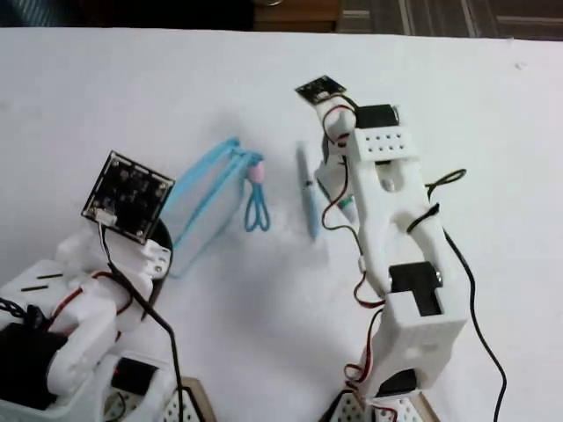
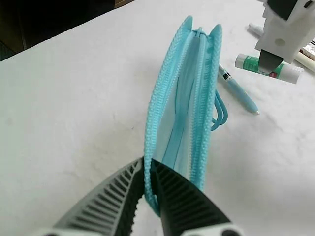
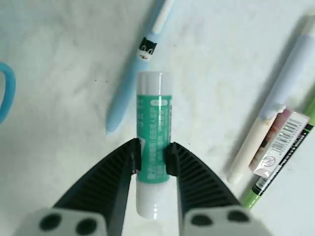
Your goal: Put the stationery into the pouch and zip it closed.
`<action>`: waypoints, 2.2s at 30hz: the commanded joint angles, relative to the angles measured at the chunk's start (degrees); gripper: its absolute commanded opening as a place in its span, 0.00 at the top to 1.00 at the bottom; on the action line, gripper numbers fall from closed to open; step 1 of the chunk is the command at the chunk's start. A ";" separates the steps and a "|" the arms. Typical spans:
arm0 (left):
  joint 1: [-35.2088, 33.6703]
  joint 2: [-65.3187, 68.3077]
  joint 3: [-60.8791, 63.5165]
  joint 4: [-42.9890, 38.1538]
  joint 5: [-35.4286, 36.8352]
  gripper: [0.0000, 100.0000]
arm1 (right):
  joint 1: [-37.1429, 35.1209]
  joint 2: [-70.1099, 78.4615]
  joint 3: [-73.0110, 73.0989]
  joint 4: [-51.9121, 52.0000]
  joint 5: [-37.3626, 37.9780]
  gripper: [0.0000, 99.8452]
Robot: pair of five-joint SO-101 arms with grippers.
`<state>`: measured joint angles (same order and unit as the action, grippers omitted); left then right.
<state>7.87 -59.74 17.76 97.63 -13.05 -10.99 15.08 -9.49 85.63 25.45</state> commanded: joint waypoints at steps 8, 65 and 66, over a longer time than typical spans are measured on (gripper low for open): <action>-0.84 1.19 0.00 0.62 0.44 0.98 | 0.66 -11.91 -0.88 0.66 -6.59 0.98; -0.84 1.19 0.18 0.62 0.44 0.98 | -5.58 24.22 -13.01 -6.73 -17.05 0.99; -0.84 1.19 0.18 0.62 0.44 0.98 | -5.49 24.22 -13.01 -5.76 -16.97 0.98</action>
<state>7.87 -59.74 17.76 97.63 -13.05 -16.26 39.16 -20.75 78.59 8.57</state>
